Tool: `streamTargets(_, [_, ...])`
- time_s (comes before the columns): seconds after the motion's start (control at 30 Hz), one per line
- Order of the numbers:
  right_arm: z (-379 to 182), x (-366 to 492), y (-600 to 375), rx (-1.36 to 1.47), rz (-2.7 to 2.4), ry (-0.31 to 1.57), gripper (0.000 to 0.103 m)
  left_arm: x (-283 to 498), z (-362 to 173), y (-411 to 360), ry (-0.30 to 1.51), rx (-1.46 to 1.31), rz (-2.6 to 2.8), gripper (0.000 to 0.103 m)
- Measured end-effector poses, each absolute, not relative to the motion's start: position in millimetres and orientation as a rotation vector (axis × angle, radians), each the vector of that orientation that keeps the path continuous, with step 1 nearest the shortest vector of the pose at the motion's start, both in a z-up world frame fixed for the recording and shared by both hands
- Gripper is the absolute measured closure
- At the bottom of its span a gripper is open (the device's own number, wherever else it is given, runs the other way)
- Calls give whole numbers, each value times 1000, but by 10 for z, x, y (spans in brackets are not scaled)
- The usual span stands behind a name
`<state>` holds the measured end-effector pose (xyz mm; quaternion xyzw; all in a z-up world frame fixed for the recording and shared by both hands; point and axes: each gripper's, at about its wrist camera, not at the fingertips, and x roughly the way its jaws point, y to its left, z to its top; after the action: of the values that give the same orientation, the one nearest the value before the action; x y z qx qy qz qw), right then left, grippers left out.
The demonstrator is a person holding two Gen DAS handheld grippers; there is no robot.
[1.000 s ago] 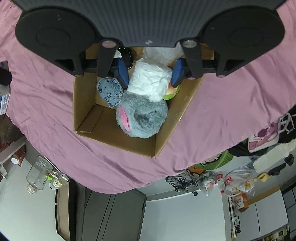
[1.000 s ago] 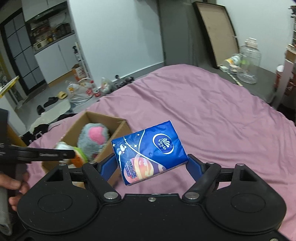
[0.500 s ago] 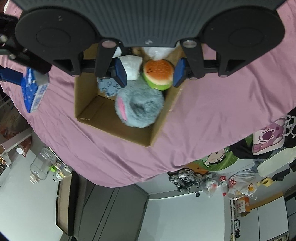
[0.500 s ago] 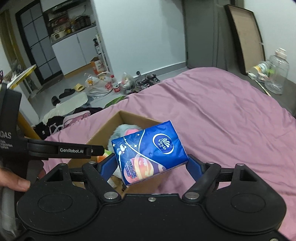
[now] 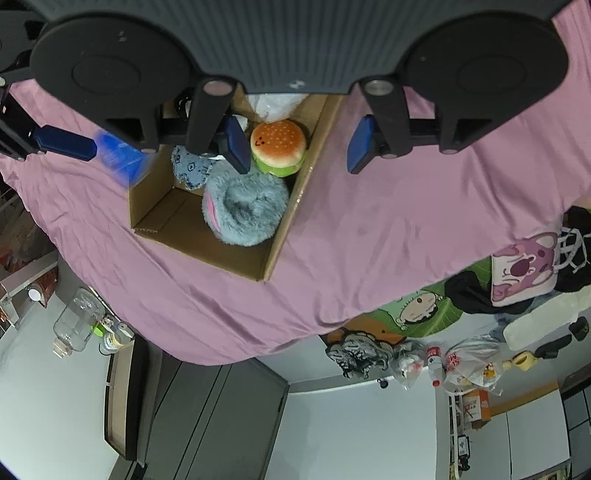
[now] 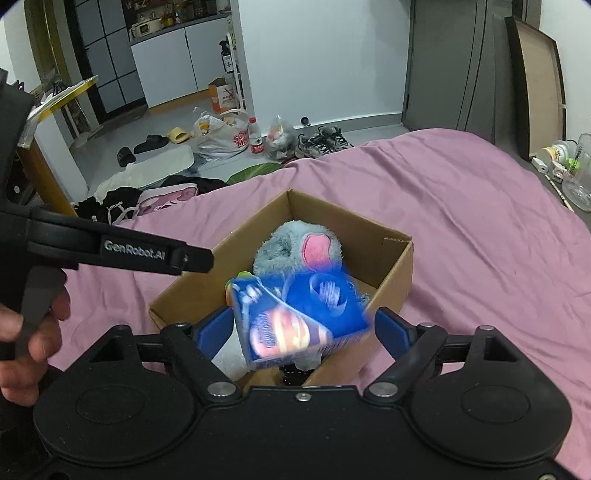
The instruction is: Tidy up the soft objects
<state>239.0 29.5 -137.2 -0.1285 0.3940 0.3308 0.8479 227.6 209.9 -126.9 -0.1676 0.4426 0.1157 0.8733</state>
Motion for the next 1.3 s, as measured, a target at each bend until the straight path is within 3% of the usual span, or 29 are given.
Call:
streamTargets(0.43, [-1167, 2440, -135, -117, 642, 854, 16, 2128, -1071, 2000, 911, -306, 255, 43])
streamTargets(0.7, [-1097, 2405, -373, -66, 613, 846, 12, 2018, -882, 1767, 911, -277, 249, 23])
streamTargets(0.83, [-1044, 2380, -593, -20, 571, 840, 11, 1959, -788, 1659, 904, -288, 233, 19])
streamTargets(1.0, [-917, 2320, -864, 46, 503, 800, 0, 1884, -643, 1482, 886, -257, 222, 9])
streamTargets(1.3, [-837, 2012, -1240, 111, 411, 799, 0, 1669, -369, 1176, 842, -222, 177, 1])
